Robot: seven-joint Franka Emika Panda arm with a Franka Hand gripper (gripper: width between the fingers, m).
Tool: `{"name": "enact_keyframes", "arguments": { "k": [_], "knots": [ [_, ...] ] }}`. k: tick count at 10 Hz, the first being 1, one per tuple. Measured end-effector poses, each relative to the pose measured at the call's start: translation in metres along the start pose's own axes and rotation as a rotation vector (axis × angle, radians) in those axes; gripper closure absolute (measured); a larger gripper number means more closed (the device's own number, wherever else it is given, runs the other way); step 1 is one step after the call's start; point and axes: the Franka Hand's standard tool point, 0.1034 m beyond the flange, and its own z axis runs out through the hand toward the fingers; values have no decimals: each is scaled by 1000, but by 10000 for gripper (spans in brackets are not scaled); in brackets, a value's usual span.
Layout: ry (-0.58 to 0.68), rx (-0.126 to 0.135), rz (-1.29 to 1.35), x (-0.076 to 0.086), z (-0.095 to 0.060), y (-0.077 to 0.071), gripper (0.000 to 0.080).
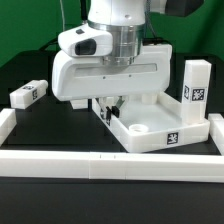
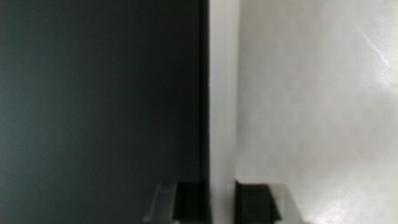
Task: Assemble desk
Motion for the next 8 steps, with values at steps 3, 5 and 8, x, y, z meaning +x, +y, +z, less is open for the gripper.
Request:
{"name": "enact_keyframes", "arguments": {
  "k": [3, 5, 8],
  "knots": [
    [-9, -30, -161, 12, -1, 3, 737],
    [-15, -35, -264, 11, -2, 5, 737],
    [-31, -47, -431, 9, -1, 8, 737]
  ]
}}
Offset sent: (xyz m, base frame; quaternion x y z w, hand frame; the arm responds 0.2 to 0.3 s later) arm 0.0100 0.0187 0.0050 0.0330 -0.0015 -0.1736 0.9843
